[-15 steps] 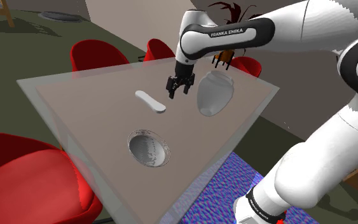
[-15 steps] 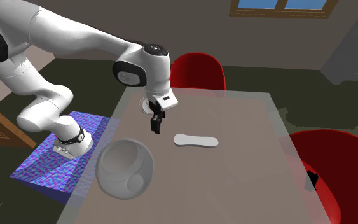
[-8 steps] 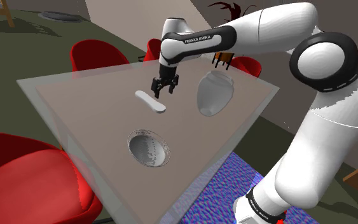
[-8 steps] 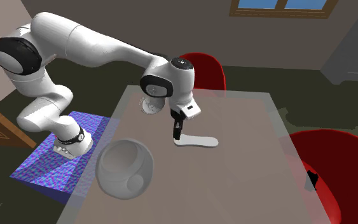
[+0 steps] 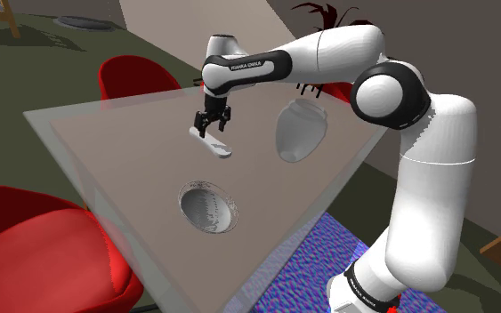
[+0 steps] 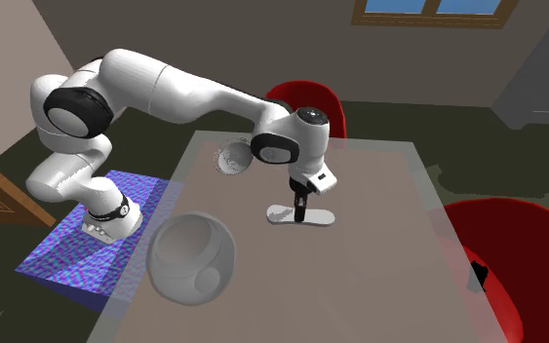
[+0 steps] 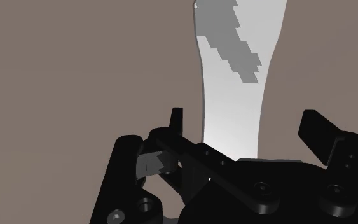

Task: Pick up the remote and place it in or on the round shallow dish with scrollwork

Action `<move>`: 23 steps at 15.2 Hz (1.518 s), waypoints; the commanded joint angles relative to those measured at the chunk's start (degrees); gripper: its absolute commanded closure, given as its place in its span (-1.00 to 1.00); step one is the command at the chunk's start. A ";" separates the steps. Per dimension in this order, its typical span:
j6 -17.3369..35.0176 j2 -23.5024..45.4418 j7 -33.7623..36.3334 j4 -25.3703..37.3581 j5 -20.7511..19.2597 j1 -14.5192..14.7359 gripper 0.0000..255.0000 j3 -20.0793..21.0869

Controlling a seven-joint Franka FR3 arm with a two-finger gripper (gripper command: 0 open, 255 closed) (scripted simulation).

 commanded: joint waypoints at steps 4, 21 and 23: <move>2.55 2.29 0.06 -0.20 -0.21 0.06 -1.00 -0.09; 4.12 3.10 0.11 -0.97 -0.30 0.06 1.00 -0.15; 4.11 3.09 0.11 -0.97 -0.30 0.06 1.00 -0.15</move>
